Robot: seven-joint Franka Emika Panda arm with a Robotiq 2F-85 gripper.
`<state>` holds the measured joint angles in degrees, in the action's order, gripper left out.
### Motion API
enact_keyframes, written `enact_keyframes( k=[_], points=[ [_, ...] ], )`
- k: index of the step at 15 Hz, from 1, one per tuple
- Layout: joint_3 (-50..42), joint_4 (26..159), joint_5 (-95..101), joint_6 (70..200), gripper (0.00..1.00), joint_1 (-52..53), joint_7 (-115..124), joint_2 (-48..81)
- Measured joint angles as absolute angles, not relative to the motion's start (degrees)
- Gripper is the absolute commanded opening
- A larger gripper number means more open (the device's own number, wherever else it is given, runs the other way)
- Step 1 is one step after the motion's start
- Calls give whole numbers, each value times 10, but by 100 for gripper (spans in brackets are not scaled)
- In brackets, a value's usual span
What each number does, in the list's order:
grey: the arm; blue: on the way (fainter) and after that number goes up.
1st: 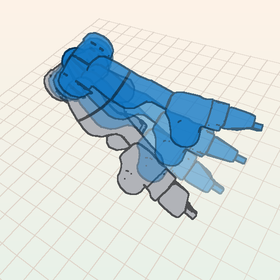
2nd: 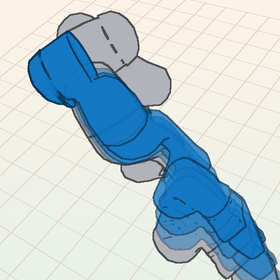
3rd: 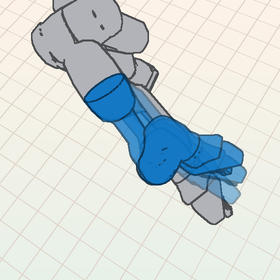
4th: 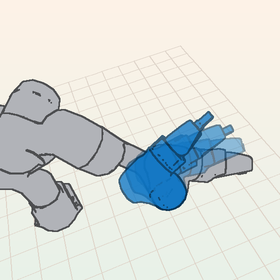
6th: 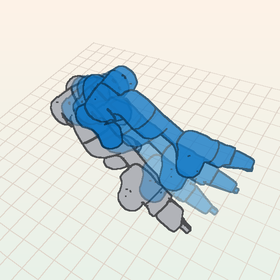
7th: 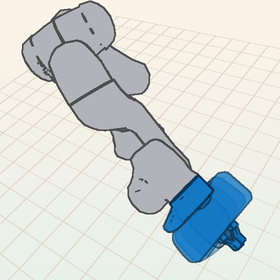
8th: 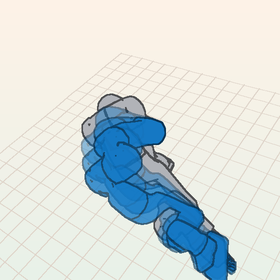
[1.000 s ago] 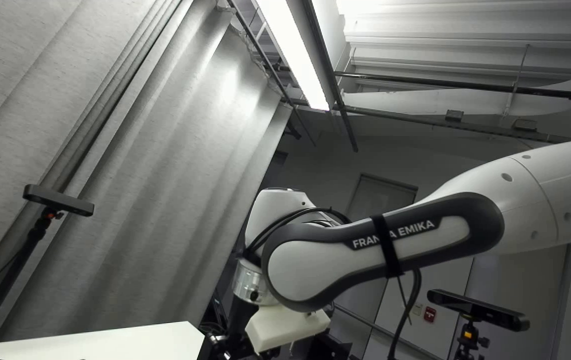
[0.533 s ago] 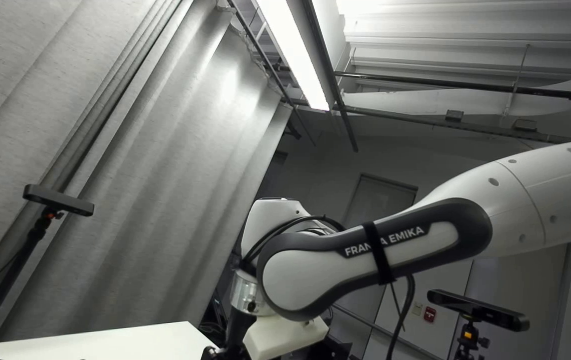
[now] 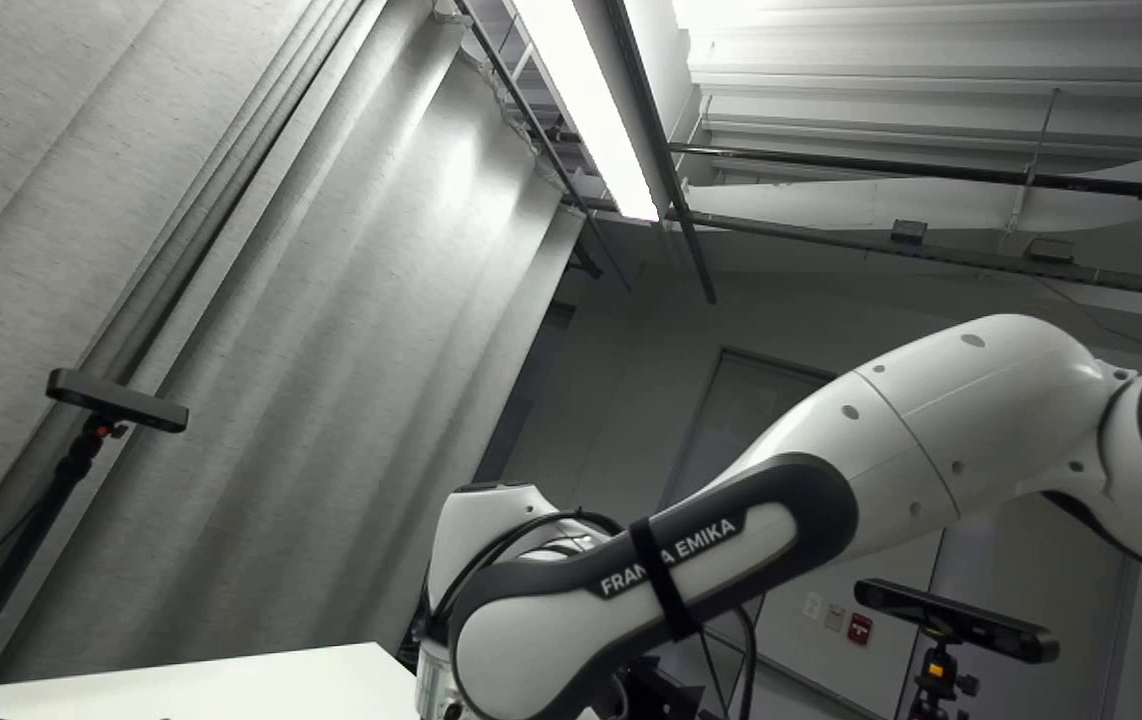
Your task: Pick up the red and purple plush toys from the basket and place them on the black tray.
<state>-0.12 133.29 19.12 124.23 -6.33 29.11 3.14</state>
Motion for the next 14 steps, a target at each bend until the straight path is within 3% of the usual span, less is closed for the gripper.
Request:
enact_keyframes(
  k=[14],
  points=[
    [-47, 1244, 113, 1328, 100, -46, 314, 159]
  ],
)
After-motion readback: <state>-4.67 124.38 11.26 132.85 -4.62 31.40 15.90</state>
